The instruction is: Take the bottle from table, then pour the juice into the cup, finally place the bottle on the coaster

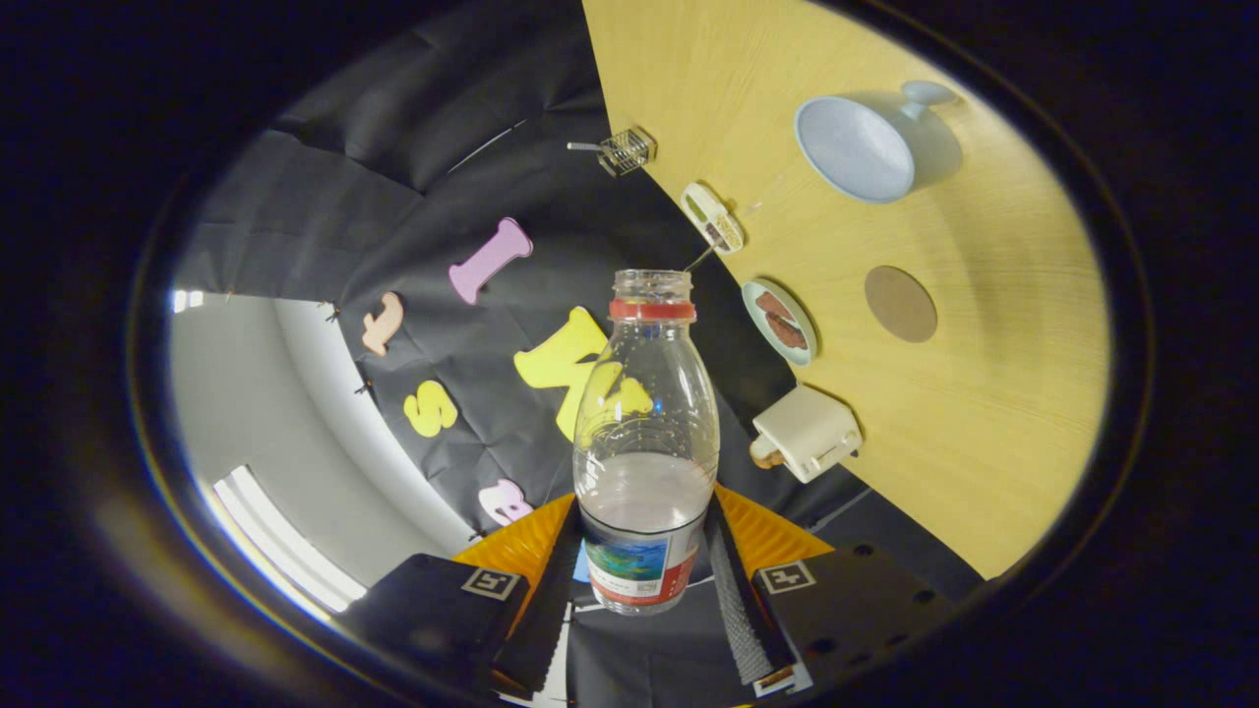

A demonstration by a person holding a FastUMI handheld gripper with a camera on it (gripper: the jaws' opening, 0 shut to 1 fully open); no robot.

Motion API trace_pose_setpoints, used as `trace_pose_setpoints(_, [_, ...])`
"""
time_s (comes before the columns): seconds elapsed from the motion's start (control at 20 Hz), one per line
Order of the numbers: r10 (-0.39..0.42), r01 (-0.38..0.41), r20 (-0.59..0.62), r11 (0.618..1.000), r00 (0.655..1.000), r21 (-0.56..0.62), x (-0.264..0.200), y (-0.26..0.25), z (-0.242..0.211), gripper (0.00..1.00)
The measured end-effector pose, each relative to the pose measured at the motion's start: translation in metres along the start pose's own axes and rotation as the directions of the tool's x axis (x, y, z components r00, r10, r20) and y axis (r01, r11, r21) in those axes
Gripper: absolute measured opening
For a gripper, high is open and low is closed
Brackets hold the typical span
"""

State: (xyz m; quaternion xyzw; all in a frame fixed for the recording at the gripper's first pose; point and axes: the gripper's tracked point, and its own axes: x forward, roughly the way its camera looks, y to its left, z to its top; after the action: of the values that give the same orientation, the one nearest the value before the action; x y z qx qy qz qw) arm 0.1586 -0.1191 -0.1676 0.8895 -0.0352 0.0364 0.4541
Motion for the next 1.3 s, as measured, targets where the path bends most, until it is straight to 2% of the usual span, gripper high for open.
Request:
trace_pose_setpoints(0.35, [0.001, -0.001, -0.020, 0.999, 1.000, -0.036, 0.002, -0.001, -0.005, 0.73])
trace_pose_setpoints(0.6, [-0.046, 0.040, -0.034, 0.986, 0.998, -0.159, 0.005, -0.014, -0.010, 0.73])
trace_pose_setpoints(0.85, [-0.046, 0.037, -0.037, 0.976, 0.998, -0.217, -0.003, -0.024, -0.014, 0.73])
trace_pose_setpoints(0.95, [-0.051, 0.038, -0.037, 0.955, 0.998, -0.293, -0.008, -0.025, -0.013, 0.73])
trace_pose_setpoints(1.15, [-0.034, 0.001, -0.063, 0.886, 0.997, -0.463, -0.009, -0.021, -0.026, 0.73])
trace_pose_setpoints(1.3, [-0.036, -0.017, -0.079, 0.813, 0.996, -0.582, -0.005, -0.024, -0.035, 0.73])
